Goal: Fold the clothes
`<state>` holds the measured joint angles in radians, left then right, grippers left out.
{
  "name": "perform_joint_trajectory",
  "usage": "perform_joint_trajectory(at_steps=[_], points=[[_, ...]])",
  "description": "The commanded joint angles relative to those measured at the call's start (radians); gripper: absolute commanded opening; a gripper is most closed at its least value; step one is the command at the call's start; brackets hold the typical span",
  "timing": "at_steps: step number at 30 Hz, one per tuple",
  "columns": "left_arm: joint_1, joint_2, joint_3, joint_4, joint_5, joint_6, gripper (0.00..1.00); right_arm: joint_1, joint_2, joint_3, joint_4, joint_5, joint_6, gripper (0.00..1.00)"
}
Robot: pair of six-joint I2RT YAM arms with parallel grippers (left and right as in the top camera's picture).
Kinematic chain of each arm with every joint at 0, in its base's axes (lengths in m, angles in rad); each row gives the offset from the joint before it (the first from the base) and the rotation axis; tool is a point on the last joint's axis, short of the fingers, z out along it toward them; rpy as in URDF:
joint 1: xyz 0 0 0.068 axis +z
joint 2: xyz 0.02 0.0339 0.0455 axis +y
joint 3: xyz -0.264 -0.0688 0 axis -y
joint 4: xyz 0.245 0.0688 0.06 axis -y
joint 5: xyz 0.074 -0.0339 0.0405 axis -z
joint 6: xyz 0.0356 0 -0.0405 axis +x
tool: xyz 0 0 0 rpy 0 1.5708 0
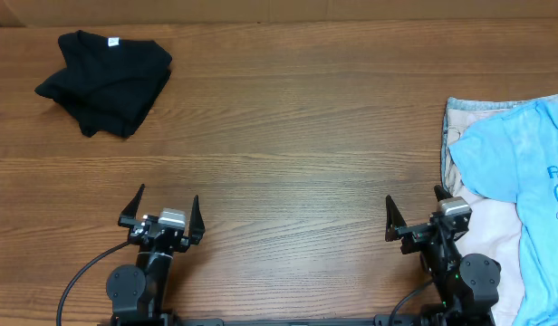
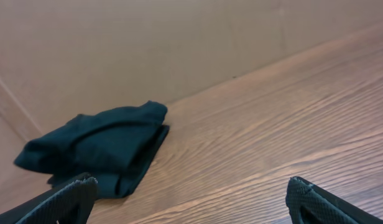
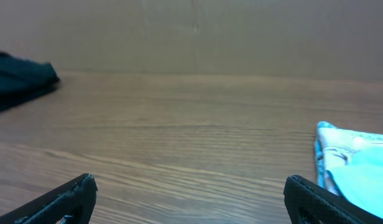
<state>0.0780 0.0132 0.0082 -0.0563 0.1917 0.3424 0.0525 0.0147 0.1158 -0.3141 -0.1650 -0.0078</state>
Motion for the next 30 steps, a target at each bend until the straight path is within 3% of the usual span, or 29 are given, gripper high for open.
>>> perform_joint_trajectory(at_steps=[1, 4, 7, 12, 19, 30], points=[[-0.006, -0.009, -0.003, 0.002, 0.055, -0.029, 1.00, -0.002, -0.012, -0.010, 0.008, -0.051, 0.097, 1.00], [-0.006, -0.009, -0.003, 0.064, 0.075, -0.008, 1.00, -0.002, -0.012, 0.000, 0.008, -0.107, 0.100, 1.00], [-0.006, -0.009, 0.009, 0.152, 0.209, -0.008, 1.00, -0.002, -0.012, 0.055, -0.002, -0.109, 0.117, 1.00], [-0.006, -0.003, 0.164, 0.140, 0.254, -0.130, 1.00, -0.002, 0.034, 0.224, -0.095, -0.106, 0.118, 1.00], [-0.006, 0.185, 0.546, -0.182, 0.163, -0.131, 1.00, -0.002, 0.334, 0.525, -0.378, -0.106, 0.196, 1.00], [-0.006, 0.779, 1.147, -0.737, 0.179, -0.149, 1.00, -0.003, 0.991, 0.968, -0.726, -0.202, 0.192, 1.00]])
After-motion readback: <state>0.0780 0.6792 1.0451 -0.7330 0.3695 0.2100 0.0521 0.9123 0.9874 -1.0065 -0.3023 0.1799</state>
